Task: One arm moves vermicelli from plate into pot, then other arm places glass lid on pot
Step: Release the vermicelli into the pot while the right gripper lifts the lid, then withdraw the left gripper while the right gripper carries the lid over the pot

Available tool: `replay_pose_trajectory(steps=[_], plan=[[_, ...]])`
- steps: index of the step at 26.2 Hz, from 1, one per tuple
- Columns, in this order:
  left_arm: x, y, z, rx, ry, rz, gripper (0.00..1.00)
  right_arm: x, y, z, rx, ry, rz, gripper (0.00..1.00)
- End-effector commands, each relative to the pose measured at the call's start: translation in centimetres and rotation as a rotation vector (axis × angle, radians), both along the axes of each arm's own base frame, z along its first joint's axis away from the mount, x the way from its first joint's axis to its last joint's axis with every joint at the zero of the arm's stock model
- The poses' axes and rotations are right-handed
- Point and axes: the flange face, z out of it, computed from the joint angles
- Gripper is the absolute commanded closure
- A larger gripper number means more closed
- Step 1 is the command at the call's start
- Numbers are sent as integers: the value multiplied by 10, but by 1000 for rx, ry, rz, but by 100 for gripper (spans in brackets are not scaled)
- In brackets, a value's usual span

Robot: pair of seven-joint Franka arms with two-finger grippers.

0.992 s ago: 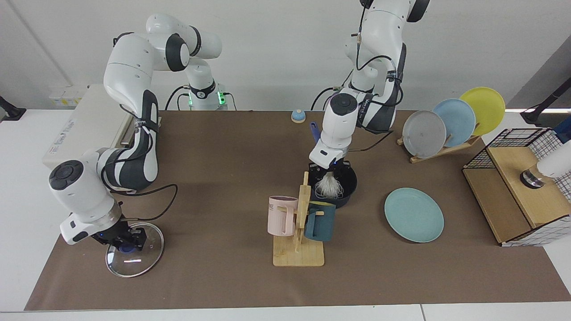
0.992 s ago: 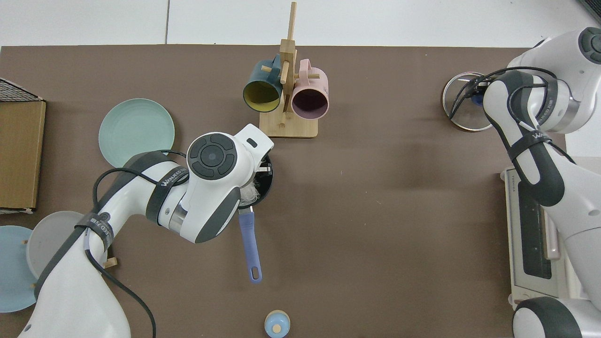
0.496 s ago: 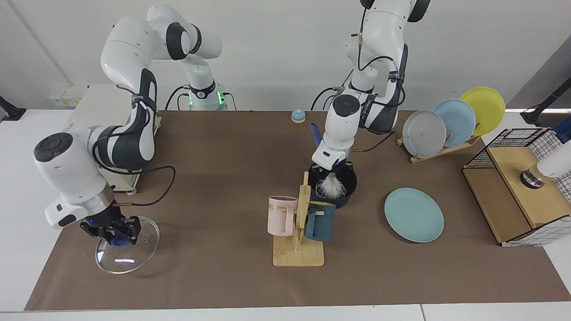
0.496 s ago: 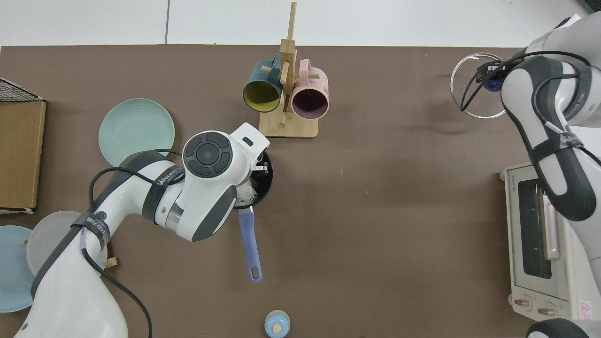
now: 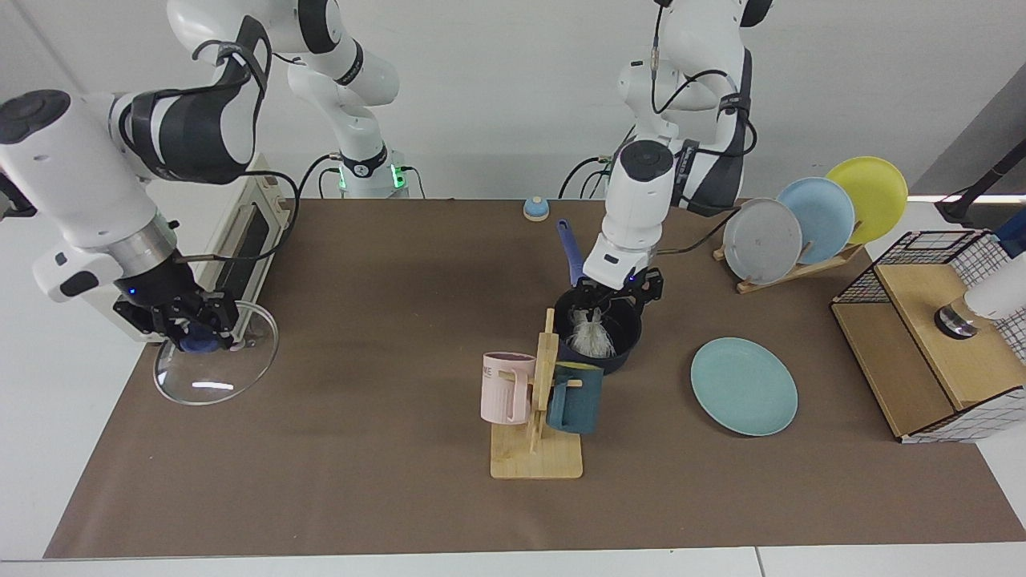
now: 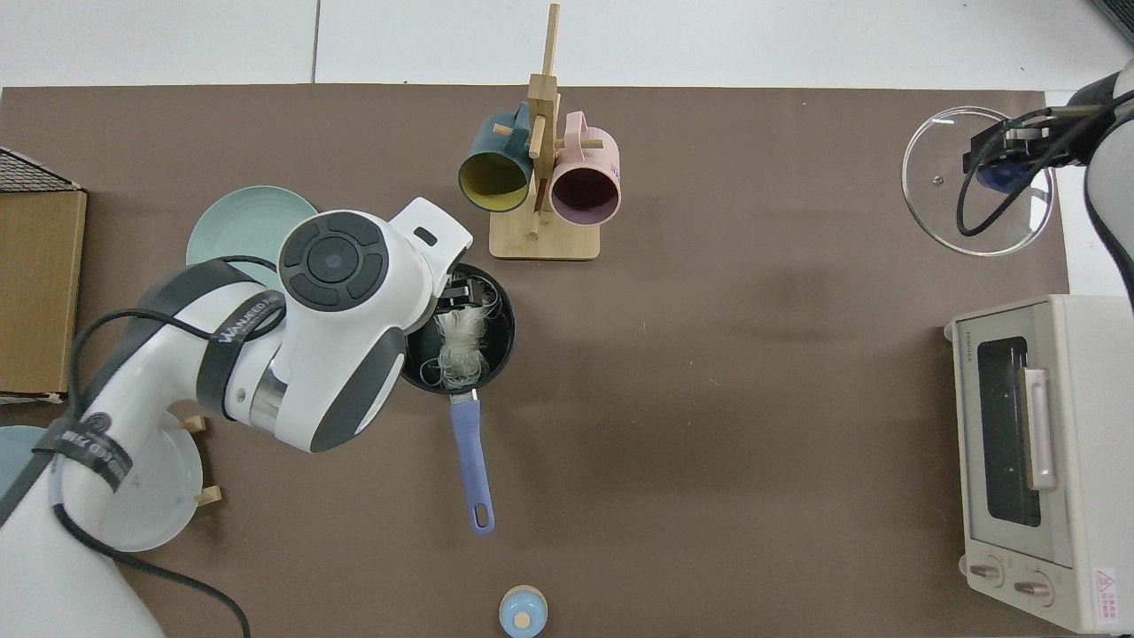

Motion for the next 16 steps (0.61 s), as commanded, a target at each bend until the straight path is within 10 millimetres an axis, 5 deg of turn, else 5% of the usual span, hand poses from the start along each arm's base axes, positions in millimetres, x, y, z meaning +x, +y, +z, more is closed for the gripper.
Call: replay_pose_trajectory(steps=[1, 6, 16], plan=[[6, 18, 65, -4, 13, 48, 0, -37, 22, 12, 22, 17, 14, 100], [23, 58, 89, 5, 14, -27, 0, -50, 86, 21, 31, 76, -35, 100], [15, 175, 141, 20, 63, -179, 0, -84, 284, 32, -17, 40, -83, 100]])
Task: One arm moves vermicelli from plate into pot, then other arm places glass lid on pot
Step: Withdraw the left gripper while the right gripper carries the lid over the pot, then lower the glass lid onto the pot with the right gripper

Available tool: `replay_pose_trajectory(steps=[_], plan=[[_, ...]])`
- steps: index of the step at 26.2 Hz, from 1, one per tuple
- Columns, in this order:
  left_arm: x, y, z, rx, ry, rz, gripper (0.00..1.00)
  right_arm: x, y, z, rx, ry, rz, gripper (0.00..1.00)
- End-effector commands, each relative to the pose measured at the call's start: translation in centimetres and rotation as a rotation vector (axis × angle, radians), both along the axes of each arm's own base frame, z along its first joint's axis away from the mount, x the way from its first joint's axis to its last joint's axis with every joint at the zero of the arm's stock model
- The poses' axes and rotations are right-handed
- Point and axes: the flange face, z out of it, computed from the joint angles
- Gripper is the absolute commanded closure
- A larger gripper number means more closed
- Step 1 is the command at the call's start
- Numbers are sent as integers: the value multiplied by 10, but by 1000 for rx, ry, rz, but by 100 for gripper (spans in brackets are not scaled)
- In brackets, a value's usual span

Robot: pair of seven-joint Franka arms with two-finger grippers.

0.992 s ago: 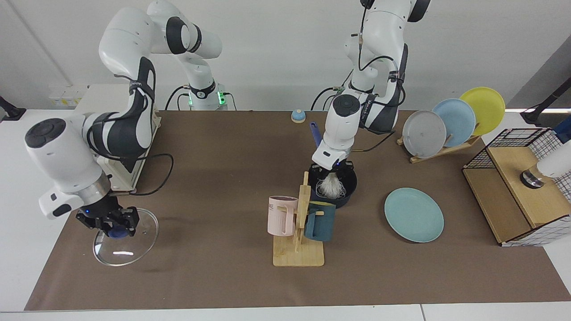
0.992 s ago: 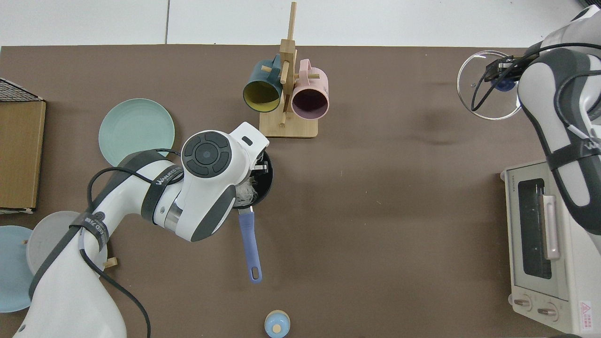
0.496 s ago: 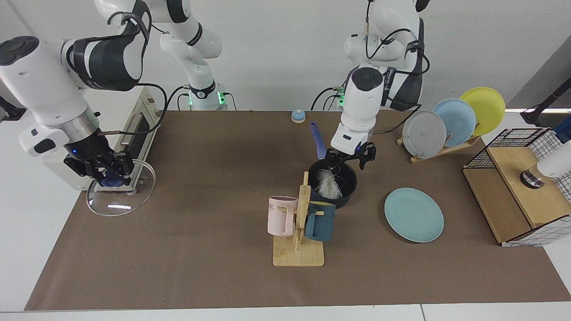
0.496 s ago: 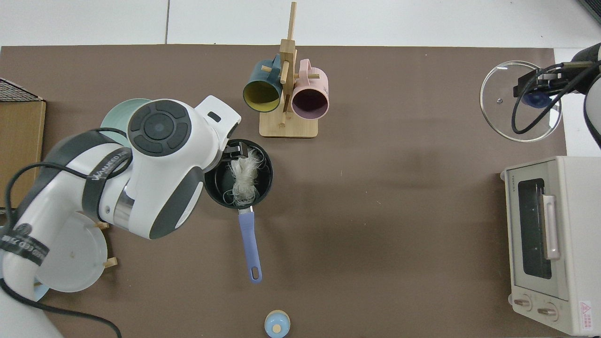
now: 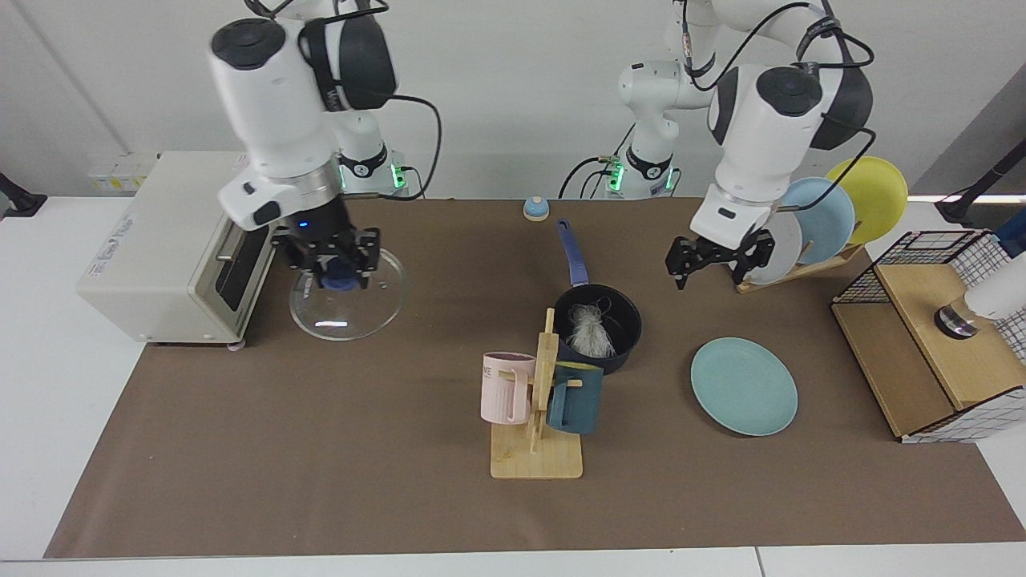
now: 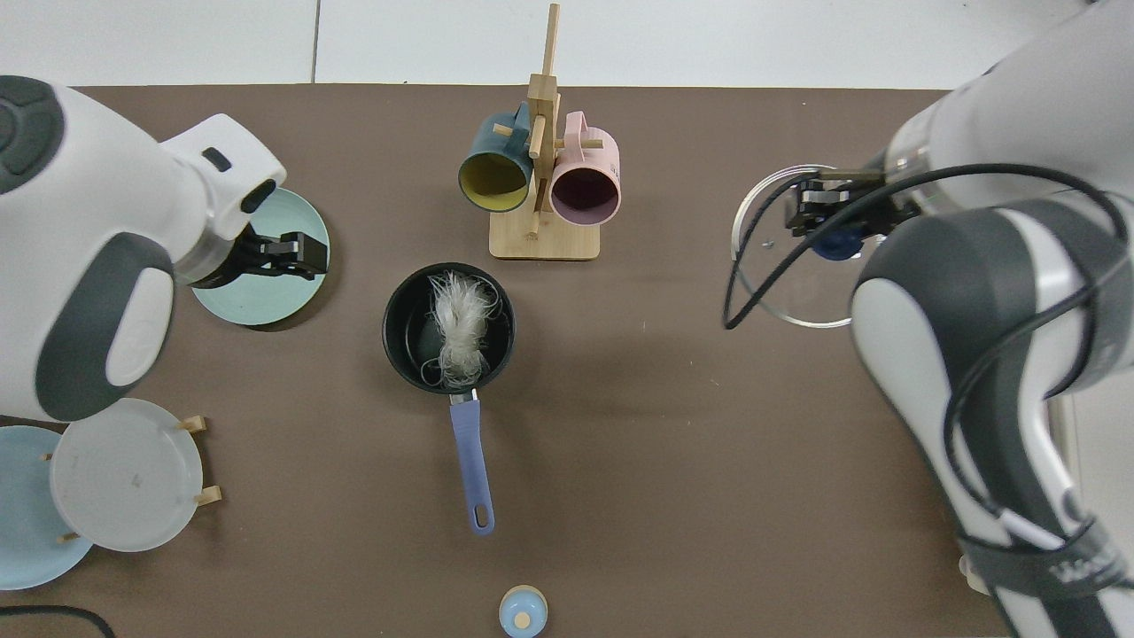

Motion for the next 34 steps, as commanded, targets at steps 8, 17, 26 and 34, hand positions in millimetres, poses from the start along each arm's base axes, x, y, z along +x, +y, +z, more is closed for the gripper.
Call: replay_pose_trajectory(steps=[8, 17, 26, 34], plan=[[-20, 101, 45, 6, 23, -140, 0, -32, 188, -12, 15, -35, -84, 100], [-24, 104, 46, 5, 30, -130, 0, -35, 295, -71, 1, -41, 13, 100], [-23, 111, 48, -41, 18, -121, 0, -51, 357, -119, 5, -61, 92, 100], [-21, 107, 48, -93, 2, -112, 0, -48, 371, -134, 46, -106, 121, 100]])
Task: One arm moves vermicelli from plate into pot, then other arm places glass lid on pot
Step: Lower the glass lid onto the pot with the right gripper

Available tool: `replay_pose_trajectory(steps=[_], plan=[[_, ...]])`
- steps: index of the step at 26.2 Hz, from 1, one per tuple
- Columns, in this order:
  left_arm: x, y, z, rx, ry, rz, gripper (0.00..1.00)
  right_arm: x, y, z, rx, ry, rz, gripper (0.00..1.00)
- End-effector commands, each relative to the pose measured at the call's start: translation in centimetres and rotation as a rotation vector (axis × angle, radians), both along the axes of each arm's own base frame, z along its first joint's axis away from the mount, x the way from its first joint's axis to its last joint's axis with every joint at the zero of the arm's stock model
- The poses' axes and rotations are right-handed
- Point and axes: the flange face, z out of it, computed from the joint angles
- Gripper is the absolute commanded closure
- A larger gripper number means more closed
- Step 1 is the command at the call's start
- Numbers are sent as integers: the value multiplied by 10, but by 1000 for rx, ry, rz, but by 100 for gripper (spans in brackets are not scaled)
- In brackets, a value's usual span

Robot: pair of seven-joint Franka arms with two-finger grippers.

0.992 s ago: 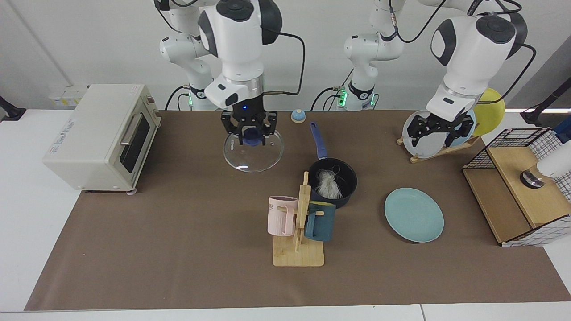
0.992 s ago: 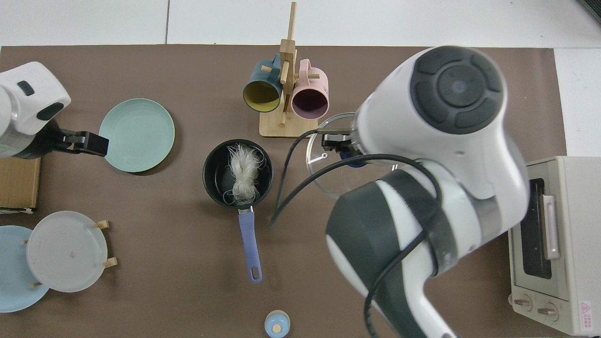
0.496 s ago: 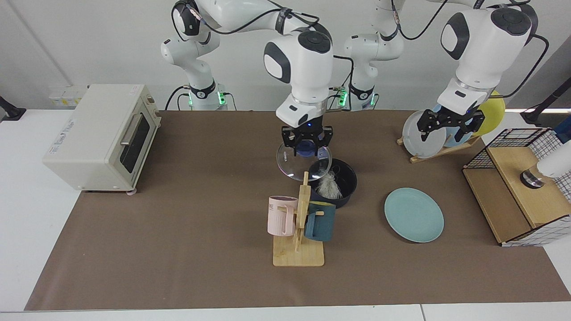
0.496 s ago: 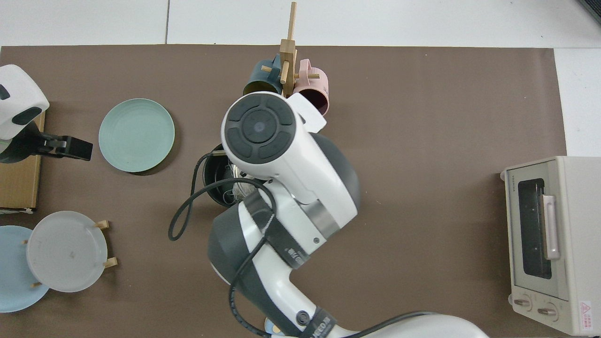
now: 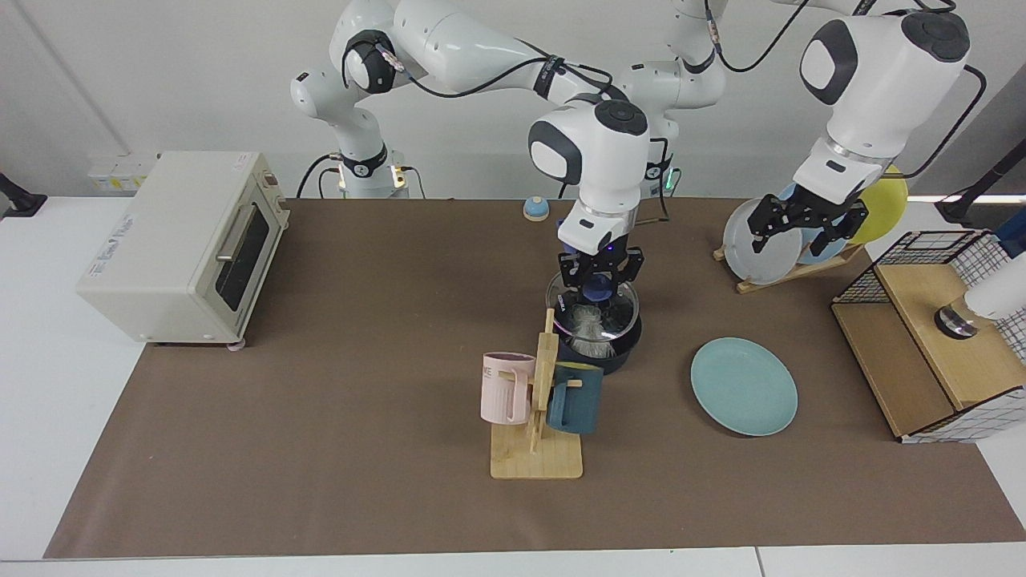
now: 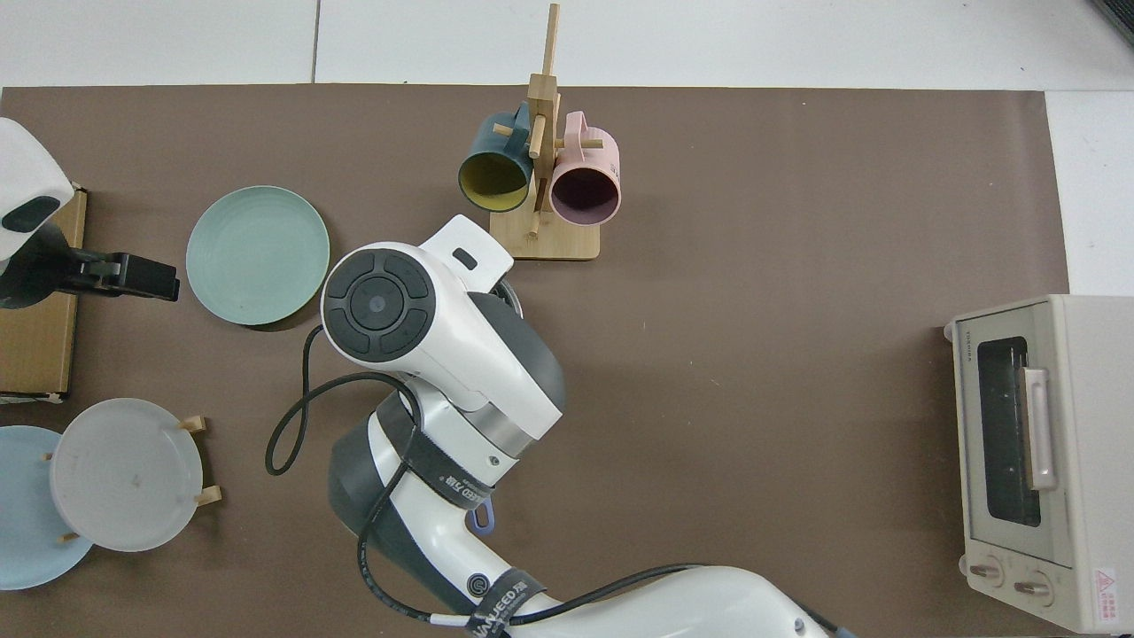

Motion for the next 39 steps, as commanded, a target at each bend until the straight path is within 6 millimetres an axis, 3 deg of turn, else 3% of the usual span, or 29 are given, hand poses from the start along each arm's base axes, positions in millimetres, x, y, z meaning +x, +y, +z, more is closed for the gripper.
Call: replay_pose_trajectory(steps=[1, 12, 23, 38, 39], plan=[[-3, -3, 5, -22, -12, -8, 0, 5, 6, 3, 24, -40, 5, 100], [-4, -8, 7, -12, -14, -17, 0, 2, 4, -25, 18, -21, 19, 100], [-4, -6, 7, -10, -13, -14, 0, -2, 8, -40, 9, -24, 50, 100], [-4, -6, 6, -10, -11, -14, 0, -6, 9, -45, 1, -16, 58, 100], [-4, -6, 6, -10, -11, -14, 0, -6, 9, -45, 0, -17, 58, 95]])
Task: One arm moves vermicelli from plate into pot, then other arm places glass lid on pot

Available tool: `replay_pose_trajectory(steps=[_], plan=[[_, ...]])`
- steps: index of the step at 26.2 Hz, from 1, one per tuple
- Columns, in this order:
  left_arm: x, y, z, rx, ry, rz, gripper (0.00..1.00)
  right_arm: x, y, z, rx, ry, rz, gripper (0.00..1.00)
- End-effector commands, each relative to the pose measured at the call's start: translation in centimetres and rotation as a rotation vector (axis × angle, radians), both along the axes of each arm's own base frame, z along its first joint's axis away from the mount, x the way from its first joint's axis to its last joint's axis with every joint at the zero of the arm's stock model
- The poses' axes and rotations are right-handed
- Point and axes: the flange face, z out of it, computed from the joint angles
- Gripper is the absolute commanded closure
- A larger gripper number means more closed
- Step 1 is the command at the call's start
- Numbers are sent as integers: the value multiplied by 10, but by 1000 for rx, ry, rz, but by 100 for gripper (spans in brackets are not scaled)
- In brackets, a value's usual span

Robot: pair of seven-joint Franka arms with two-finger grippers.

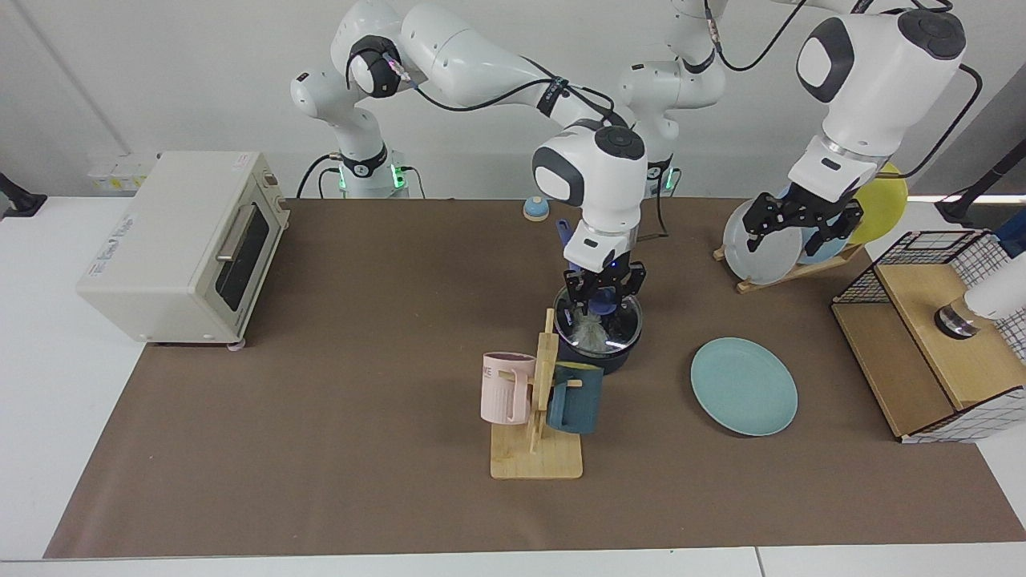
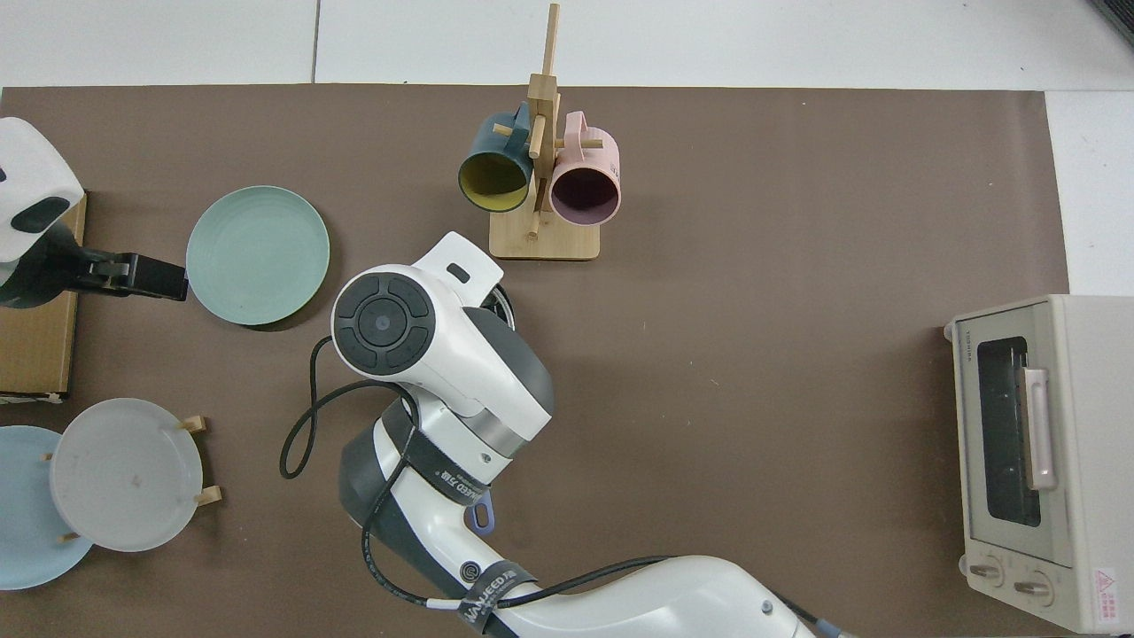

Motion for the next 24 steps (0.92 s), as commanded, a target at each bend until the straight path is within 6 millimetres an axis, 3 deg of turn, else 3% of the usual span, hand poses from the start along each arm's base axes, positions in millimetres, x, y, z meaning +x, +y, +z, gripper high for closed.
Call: replay_pose_trajectory(steps=[1, 3, 4, 5, 6, 7, 16, 19, 24], plan=[[-3, 2, 5, -5, -10, -1, 0, -2, -2, -3, -6, -9, 23, 94], [-3, 2, 6, -5, -11, -1, 0, -3, -1, -3, -6, -9, 23, 87], [-3, 2, 4, -5, -8, -1, 0, -2, -2, -3, -6, -9, 22, 72], [-3, 2, 4, -5, -8, -1, 0, -2, -2, -3, -4, -10, 21, 44], [-3, 2, 5, -5, -10, -1, 0, -2, -2, -3, -5, -11, 18, 8], [-3, 2, 6, -5, -11, -1, 0, -2, -2, -2, -5, -13, 19, 1], [-3, 2, 5, -5, -10, -1, 0, 6, -16, 27, 28, -33, -5, 0], [-3, 2, 5, -5, -10, -1, 0, 8, -24, 49, 47, -47, -19, 0], [-3, 2, 5, -5, -10, -1, 0, 18, -58, 94, 63, -57, -79, 0]])
